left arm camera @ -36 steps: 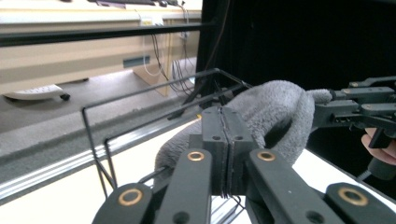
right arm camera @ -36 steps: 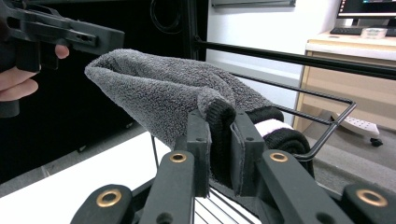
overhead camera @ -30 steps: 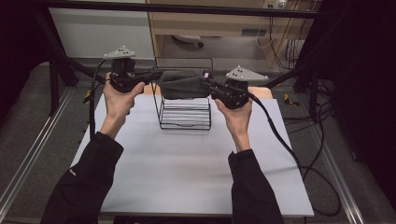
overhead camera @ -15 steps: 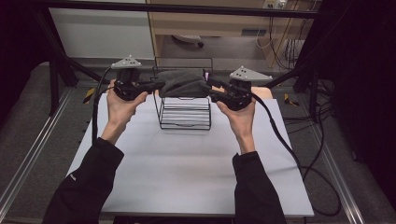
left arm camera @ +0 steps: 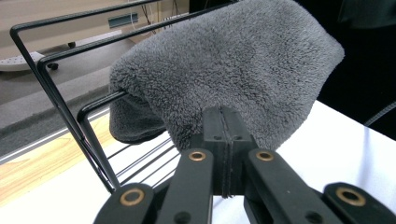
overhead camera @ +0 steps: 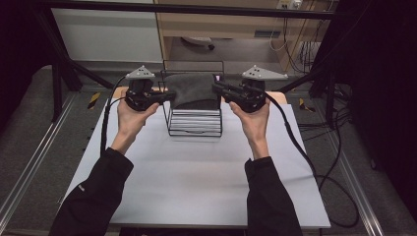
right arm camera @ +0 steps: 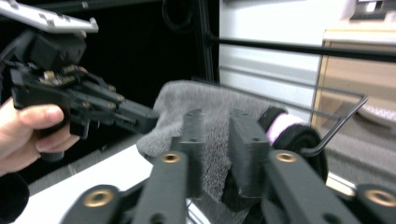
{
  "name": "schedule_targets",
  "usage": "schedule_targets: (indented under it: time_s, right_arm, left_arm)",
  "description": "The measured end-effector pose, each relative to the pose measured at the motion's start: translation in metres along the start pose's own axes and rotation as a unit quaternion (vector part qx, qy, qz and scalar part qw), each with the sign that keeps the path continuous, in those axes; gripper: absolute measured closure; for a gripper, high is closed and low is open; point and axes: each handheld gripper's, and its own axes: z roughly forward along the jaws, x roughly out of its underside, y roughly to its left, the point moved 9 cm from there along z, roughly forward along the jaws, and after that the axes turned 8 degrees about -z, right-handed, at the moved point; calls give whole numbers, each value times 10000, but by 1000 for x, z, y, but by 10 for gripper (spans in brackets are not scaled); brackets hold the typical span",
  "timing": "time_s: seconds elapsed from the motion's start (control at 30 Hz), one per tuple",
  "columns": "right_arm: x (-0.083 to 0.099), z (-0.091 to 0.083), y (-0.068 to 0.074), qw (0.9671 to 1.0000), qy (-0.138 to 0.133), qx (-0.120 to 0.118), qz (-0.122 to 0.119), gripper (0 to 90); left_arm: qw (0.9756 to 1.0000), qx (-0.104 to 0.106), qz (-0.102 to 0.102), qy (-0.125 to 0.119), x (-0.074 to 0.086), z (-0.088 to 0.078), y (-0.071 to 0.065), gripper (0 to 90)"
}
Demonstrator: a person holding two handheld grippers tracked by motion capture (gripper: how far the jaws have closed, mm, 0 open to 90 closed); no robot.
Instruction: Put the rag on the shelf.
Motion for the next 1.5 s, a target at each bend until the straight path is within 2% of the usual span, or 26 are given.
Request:
schedule_targets:
  time_s: [0.1,0.23,0.47,0.63,0.87,0.97,1.13,1.27,1.5]
  right_arm:
    - [10,7,1,9996,279,-34,-37,900]
    - [23,17,2,9983,573,20,-88,900]
    - [43,25,-8,9979,629,77,141,900]
    - [49,27,-12,9978,625,135,148,900]
    - [46,24,-12,9984,533,136,90,876]
    - [41,19,-8,9990,428,48,73,832]
    - [34,6,-3,9994,351,-61,-53,685]
    - [33,-5,-3,9991,410,3,-137,561]
    - [31,-18,0,9989,431,9,-182,385]
  left_arm:
    - [10000,-17,-9,6,2,1,1,897]
    - [10000,-72,-34,34,7,5,4,897]
    - [9999,-125,-55,27,11,12,9,897]
    - [9998,-165,-92,-8,12,16,11,897]
    - [9999,-105,-87,-12,12,13,11,880]
    - [9999,-110,-69,-12,12,7,11,848]
    - [9998,-165,-54,-43,11,-3,8,738]
    - [9997,-251,-38,-22,13,-9,9,592]
    - [9993,-358,52,69,25,-21,11,432]
